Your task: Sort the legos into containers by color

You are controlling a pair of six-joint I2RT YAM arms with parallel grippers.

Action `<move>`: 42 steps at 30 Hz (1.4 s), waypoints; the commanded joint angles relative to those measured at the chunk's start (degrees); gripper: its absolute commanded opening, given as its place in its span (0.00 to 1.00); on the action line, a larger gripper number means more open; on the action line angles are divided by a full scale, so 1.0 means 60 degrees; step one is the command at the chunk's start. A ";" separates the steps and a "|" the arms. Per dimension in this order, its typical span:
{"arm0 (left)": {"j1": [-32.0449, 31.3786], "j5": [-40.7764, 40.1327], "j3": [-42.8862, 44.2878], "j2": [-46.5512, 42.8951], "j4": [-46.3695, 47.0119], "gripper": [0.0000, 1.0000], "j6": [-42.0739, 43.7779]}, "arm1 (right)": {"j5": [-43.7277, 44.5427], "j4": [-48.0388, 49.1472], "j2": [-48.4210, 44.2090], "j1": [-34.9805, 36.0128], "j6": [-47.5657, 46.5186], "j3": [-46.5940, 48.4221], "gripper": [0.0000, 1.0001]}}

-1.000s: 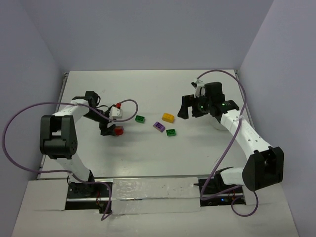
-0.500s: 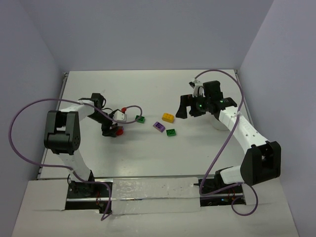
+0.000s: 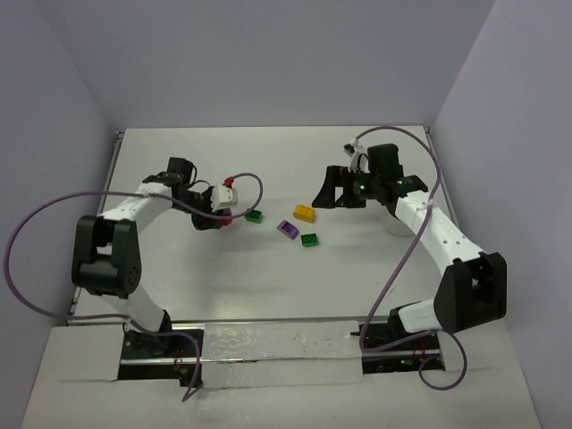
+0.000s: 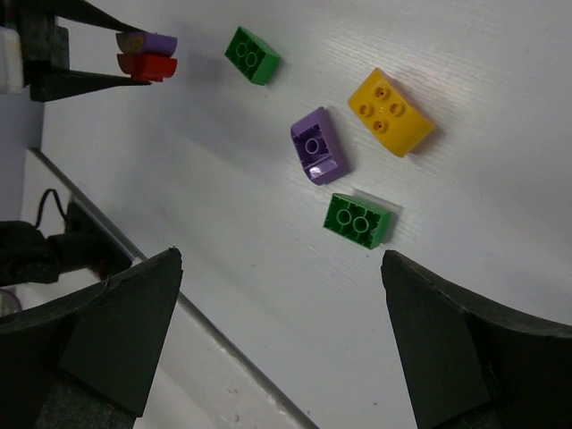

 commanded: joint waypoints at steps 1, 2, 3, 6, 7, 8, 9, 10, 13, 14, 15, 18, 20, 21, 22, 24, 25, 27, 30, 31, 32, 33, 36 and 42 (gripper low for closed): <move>-0.1066 0.0099 -0.0016 -0.1817 0.1934 0.06 -0.3714 | -0.1088 0.0455 0.0471 0.0093 0.1053 0.0907 0.99; -0.1507 -0.0190 -0.0136 -0.2274 0.2360 0.06 -0.4434 | -0.1202 0.0452 0.0582 0.0145 0.1186 0.1079 0.98; -0.1894 -0.0634 -0.0194 -0.2608 0.2630 0.06 -0.4975 | -0.1318 0.0523 0.0650 0.0222 0.1325 0.1191 0.98; -0.2674 -0.1359 0.0366 -0.2798 0.2585 0.05 -0.6848 | -0.1566 0.1002 0.0588 0.0501 0.1831 0.1199 0.98; -0.2688 -0.1356 0.0391 -0.2796 0.2572 0.04 -0.6925 | -0.1583 0.1174 0.0577 0.0591 0.1872 0.1191 0.98; -0.2842 -0.1405 0.0494 -0.2856 0.2631 0.05 -0.7456 | -0.1552 0.1540 0.0491 0.0710 0.2043 0.1131 0.97; -0.3013 -0.1478 0.0584 -0.2916 0.2686 0.05 -0.7885 | -0.1509 0.1844 0.0406 0.0808 0.2201 0.1083 0.97; -0.3159 -0.1585 0.0629 -0.2992 0.2709 0.05 -0.8015 | -0.1465 0.1982 0.0366 0.0867 0.2283 0.1074 0.97; -0.3812 -0.2126 0.0962 -0.3056 0.2656 0.06 -0.8486 | -0.1718 0.2224 0.0618 0.1183 0.2513 0.1212 0.94; -0.3917 -0.2202 0.1022 -0.3045 0.2645 0.06 -0.8567 | -0.1762 0.2196 0.0709 0.1237 0.2546 0.1307 0.94; -0.4023 -0.2256 0.1080 -0.3041 0.2641 0.06 -0.8614 | -0.1754 0.2150 0.0776 0.1278 0.2542 0.1345 0.93; -0.4551 -0.2735 0.1276 -0.3029 0.2547 0.06 -0.8575 | -0.1556 0.1947 0.1061 0.1594 0.2435 0.1609 0.91; -0.4744 -0.2947 0.1314 -0.3016 0.2514 0.06 -0.8565 | -0.1511 0.1842 0.1198 0.1775 0.2427 0.1800 0.89; -0.4802 -0.2926 0.1362 -0.3007 0.2505 0.06 -0.8607 | -0.1545 0.1838 0.1295 0.1796 0.2445 0.1830 0.88; -0.4841 -0.2903 0.1401 -0.3001 0.2498 0.06 -0.8639 | -0.1600 0.1837 0.1367 0.1813 0.2470 0.1850 0.87; -0.4904 -0.2900 0.1406 -0.3015 0.2513 0.06 -0.8658 | -0.1779 0.1885 0.1467 0.1809 0.2564 0.1879 0.86; -0.4927 -0.2917 0.1424 -0.3011 0.2513 0.06 -0.8677 | -0.1896 0.1904 0.1519 0.1813 0.2583 0.1876 0.86; -0.4981 -0.2906 0.1475 -0.2997 0.2527 0.06 -0.8698 | -0.2195 0.1973 0.1614 0.1809 0.2685 0.1865 0.85; -0.5032 -0.2965 0.1556 -0.2959 0.2513 0.06 -0.8671 | -0.2497 0.2094 0.1732 0.1809 0.2776 0.1843 0.81; -0.5032 -0.2977 0.1563 -0.2957 0.2501 0.06 -0.8657 | -0.2558 0.2125 0.1734 0.1821 0.2829 0.1787 0.80; -0.5044 -0.2980 0.1563 -0.2969 0.2522 0.06 -0.8642 | -0.2616 0.2155 0.1734 0.1824 0.2839 0.1741 0.80; -0.5046 -0.2966 0.1570 -0.2978 0.2527 0.06 -0.8640 | -0.2695 0.2228 0.1734 0.1831 0.2873 0.1671 0.79; -0.5047 -0.2899 0.1577 -0.2973 0.2540 0.06 -0.8652 | -0.2901 0.2346 0.1773 0.1826 0.2899 0.1627 0.78; -0.5061 -0.2792 0.1605 -0.2957 0.2557 0.06 -0.8669 | -0.3552 0.2652 0.2009 0.1852 0.3145 0.1661 0.75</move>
